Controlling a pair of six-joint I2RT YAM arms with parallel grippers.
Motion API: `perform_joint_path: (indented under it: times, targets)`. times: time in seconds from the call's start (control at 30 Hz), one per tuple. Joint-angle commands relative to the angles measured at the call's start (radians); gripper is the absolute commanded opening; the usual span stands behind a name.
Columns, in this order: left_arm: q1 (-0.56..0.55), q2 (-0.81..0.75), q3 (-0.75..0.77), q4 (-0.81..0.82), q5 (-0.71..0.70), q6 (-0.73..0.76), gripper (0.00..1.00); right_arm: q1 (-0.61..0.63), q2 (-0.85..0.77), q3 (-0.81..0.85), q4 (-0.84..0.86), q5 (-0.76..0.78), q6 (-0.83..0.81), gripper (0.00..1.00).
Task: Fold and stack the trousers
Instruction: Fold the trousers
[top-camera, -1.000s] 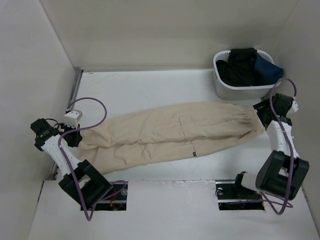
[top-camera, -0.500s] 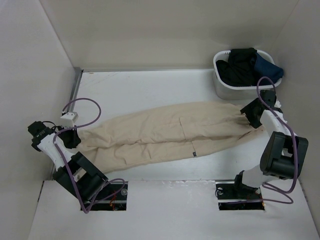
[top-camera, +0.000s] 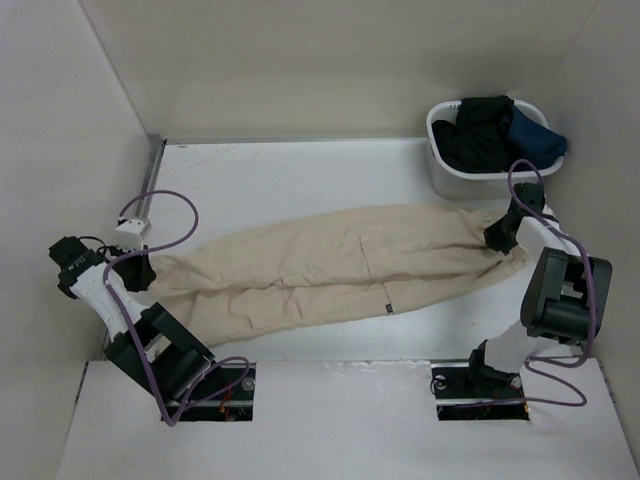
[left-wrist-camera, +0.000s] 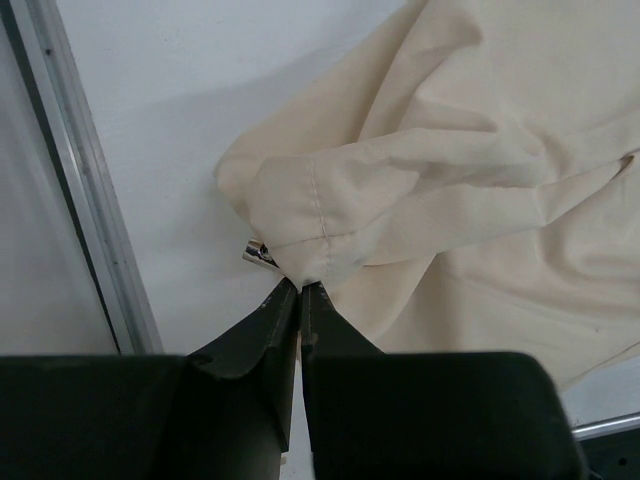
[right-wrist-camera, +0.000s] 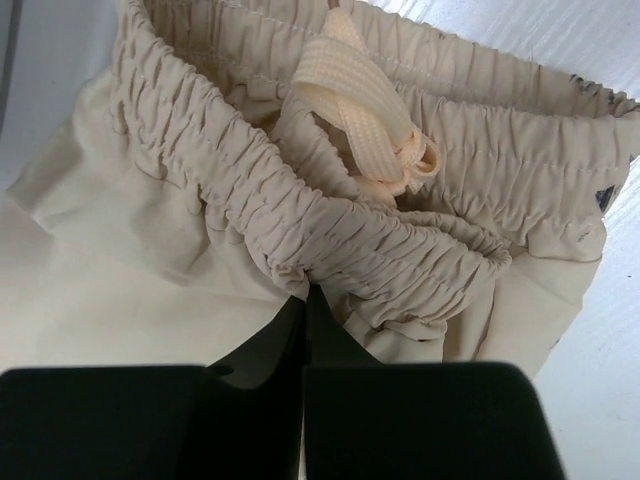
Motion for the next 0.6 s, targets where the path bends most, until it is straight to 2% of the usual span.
perform_joint_path:
  times: [0.0, 0.17, 0.3, 0.43, 0.57]
  targets:
    - [-0.002, -0.006, 0.073, 0.037, 0.034, -0.019, 0.0, -0.007, -0.088, 0.042, 0.059, 0.016, -0.024, 0.0]
    - [-0.029, 0.002, 0.188, 0.109, 0.057, -0.083, 0.0, -0.019, -0.225, 0.112, 0.14, -0.033, -0.035, 0.0]
    - [-0.069, 0.005, 0.294, 0.23, 0.059, -0.165, 0.0, -0.065, -0.317, 0.116, 0.294, -0.12, -0.032, 0.0]
    - [-0.077, -0.025, 0.315, 0.248, 0.074, -0.179, 0.0, -0.164, -0.389, -0.015, 0.401, -0.192, 0.002, 0.0]
    - [-0.077, -0.09, 0.184, 0.156, 0.059, -0.068, 0.0, -0.249, -0.429, -0.223, 0.508, -0.251, 0.06, 0.0]
